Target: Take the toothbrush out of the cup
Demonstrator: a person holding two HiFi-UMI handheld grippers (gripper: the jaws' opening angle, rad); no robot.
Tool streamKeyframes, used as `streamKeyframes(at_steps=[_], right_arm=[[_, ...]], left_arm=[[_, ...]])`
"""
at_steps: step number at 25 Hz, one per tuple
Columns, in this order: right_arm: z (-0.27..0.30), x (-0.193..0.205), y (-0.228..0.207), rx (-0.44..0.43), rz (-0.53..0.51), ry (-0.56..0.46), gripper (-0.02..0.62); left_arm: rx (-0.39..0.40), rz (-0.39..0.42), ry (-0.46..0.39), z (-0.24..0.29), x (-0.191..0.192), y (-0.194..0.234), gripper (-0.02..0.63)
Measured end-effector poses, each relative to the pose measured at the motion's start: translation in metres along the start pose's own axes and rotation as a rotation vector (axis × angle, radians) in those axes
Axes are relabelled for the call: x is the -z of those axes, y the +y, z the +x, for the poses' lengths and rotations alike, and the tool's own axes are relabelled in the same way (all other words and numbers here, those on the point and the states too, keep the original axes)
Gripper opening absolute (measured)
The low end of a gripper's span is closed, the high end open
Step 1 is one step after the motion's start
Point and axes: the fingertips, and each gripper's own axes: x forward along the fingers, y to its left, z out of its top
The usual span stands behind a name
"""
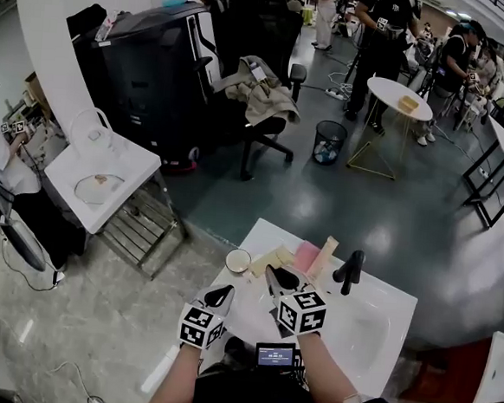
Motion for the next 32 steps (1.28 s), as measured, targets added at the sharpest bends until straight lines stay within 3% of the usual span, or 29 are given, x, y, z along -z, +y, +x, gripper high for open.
streamKeyframes(at_steps=[17, 32], right_arm=[[-0.059, 0.068, -0.019, 0.044, -0.032, 0.136, 0.037], [-0.069, 0.093, -0.006, 0.018, -0.08, 0.185, 0.032]], left_arm=[[-0.019, -0.007, 0.012, -0.008, 0.032, -0.056, 0.006], [-0.058, 0.014, 0.012, -0.025, 0.051, -0.065, 0.006]])
